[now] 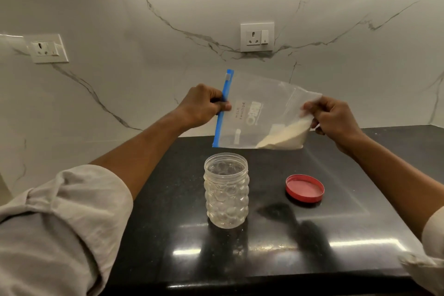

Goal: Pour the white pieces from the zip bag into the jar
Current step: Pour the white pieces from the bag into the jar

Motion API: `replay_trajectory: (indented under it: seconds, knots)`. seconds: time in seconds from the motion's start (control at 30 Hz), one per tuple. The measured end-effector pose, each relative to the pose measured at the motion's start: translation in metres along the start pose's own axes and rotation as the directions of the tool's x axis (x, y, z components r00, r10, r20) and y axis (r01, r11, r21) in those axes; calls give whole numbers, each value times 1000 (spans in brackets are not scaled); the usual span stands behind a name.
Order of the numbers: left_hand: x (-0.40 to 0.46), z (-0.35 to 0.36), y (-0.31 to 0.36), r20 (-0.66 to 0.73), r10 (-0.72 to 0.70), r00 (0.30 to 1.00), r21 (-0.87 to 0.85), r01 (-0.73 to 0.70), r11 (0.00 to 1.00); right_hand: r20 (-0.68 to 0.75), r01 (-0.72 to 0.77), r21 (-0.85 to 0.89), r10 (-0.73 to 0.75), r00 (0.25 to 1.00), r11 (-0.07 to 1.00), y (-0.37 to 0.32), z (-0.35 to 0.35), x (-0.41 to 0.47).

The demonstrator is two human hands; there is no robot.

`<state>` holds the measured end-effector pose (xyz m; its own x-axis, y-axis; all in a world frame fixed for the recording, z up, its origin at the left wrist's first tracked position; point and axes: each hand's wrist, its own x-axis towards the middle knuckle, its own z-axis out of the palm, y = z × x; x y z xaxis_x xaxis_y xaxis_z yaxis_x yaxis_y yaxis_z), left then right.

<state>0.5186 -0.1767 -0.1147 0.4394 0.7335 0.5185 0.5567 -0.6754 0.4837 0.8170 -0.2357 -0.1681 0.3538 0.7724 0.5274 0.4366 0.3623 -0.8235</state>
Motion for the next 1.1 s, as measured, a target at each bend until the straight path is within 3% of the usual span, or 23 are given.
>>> replay_trajectory:
  seconds: [0.13, 0.47, 0.87, 1.1]
  knots:
    - [-4, -1, 9, -15, 12, 1000, -87, -14, 996, -130, 114, -62, -121, 984, 992, -20, -9, 6]
    - [-9, -15, 26, -78, 34, 996, -147, -46, 988, -199, 216, -151, -244, 949, 965, -58, -27, 11]
    - [-43, -14, 14, -33, -64, 997, -309, 51, 950, -80, 284, -161, -300, 951, 945, -82, -23, 3]
    - [-64, 7, 7, -152, -148, 977, -320, 93, 943, -52, 255, -199, -270, 962, 946, -81, -9, -11]
